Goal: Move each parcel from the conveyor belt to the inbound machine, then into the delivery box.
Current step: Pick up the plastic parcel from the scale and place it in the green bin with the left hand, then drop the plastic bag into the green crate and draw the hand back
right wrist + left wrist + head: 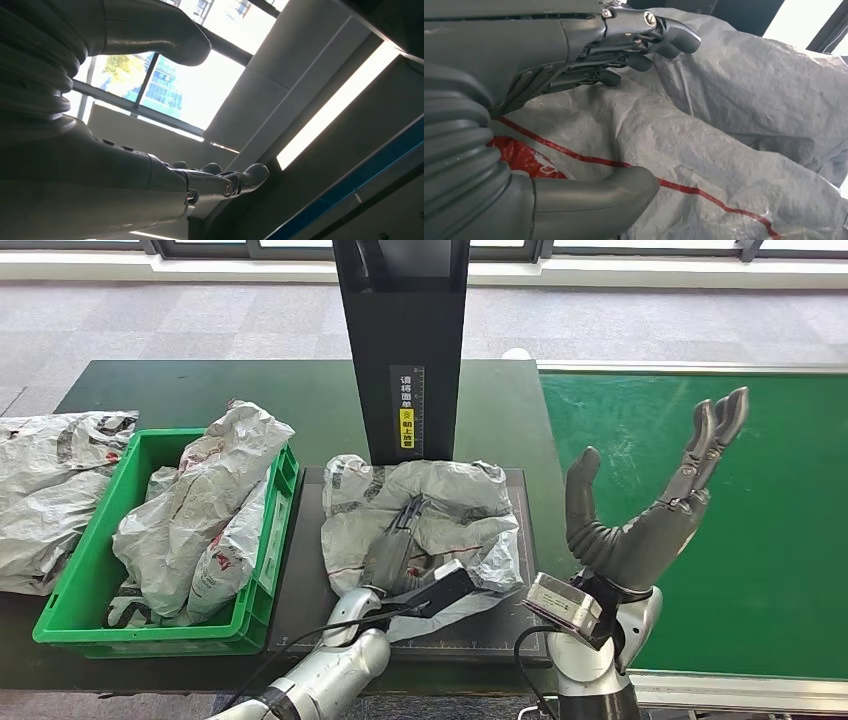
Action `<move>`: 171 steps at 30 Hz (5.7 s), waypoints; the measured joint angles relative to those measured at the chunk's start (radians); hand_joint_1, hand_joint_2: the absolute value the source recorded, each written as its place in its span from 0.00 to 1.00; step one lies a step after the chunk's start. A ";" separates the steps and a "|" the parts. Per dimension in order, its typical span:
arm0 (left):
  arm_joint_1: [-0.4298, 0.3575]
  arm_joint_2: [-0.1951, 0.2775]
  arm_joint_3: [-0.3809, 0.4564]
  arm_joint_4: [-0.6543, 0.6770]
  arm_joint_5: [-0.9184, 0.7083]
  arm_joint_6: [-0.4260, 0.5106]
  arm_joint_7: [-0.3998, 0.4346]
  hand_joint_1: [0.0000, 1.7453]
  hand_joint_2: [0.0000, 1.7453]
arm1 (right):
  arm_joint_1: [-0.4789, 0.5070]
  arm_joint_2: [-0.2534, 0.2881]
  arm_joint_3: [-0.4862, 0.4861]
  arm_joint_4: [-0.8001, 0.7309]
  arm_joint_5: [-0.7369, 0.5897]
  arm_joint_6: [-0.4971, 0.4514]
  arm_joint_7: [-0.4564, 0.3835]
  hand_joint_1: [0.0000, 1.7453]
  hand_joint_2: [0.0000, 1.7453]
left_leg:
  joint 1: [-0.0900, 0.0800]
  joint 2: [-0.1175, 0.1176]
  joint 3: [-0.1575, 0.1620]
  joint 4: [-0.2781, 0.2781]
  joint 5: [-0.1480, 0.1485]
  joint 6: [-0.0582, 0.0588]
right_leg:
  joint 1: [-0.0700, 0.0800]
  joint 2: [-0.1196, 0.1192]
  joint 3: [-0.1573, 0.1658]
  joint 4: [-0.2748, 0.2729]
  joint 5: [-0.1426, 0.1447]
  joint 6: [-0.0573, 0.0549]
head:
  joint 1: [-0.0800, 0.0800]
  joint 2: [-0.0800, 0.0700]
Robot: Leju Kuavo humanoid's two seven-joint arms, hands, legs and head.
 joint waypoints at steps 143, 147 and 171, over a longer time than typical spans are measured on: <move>0.137 0.010 1.009 -1.112 -0.553 0.215 -0.226 0.00 0.50 | 0.030 -0.006 0.009 0.002 -0.099 0.003 -0.001 0.00 1.00 | 0.001 0.000 0.006 0.000 -0.002 -0.002 | 0.001 0.000 0.005 0.001 -0.002 -0.002 | 0.000 0.000; 0.146 0.007 0.911 -1.098 -0.642 0.215 -0.098 0.00 0.00 | 0.030 -0.006 0.009 0.002 -0.102 0.002 -0.001 0.00 1.00 | 0.000 -0.001 0.005 0.000 -0.002 -0.002 | 0.000 -0.001 0.006 0.001 -0.002 -0.002 | 0.000 0.000; 0.149 0.010 0.841 -1.090 -0.509 0.216 -0.229 0.00 0.00 | 0.026 -0.006 0.009 0.020 -0.141 0.002 -0.001 0.00 1.00 | 0.001 -0.001 0.005 0.000 -0.002 -0.002 | 0.001 -0.001 0.006 0.001 -0.002 -0.002 | 0.000 0.000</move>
